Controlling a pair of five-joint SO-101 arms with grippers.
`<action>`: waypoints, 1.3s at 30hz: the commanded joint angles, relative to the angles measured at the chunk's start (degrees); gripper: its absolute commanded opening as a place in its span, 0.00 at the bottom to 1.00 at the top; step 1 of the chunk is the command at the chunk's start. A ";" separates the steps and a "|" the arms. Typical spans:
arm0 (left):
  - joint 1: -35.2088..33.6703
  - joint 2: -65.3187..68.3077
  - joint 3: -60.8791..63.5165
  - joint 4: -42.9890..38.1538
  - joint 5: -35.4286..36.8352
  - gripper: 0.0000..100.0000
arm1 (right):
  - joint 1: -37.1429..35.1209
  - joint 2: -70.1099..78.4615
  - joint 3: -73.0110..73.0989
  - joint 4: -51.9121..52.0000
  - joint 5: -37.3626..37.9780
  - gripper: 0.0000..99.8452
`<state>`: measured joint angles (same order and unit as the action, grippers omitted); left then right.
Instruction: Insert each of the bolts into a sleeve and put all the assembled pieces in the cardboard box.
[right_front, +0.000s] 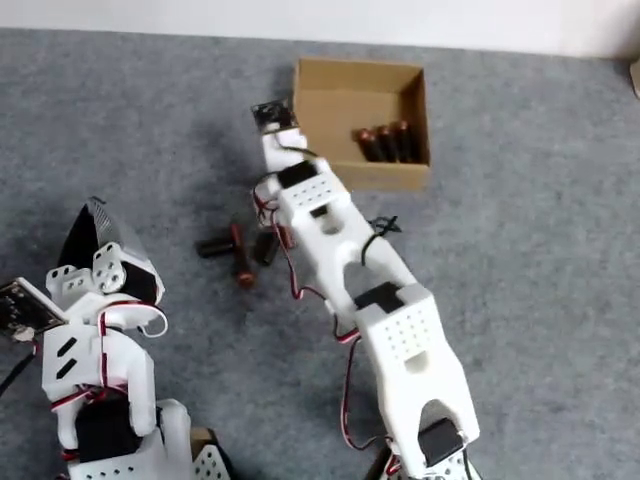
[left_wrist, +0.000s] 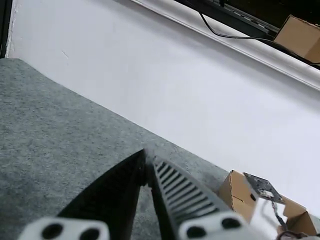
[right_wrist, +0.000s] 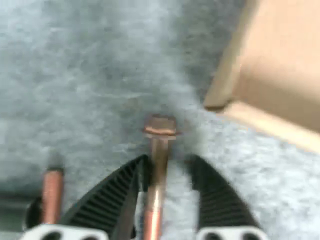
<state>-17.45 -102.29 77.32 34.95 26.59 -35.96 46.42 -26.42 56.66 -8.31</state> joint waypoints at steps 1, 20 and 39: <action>-0.66 0.04 -3.03 0.09 0.18 0.01 | -1.01 2.07 -2.77 2.59 -0.70 0.00; -0.04 0.48 -3.21 -0.09 0.26 0.01 | -3.47 -17.36 -6.20 18.86 -0.35 0.00; 21.14 31.08 -19.65 13.80 -23.38 0.01 | 6.64 -68.35 -5.85 39.78 16.35 0.00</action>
<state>0.22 -80.75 63.52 45.58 8.22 -33.49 -14.51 -31.69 93.49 5.32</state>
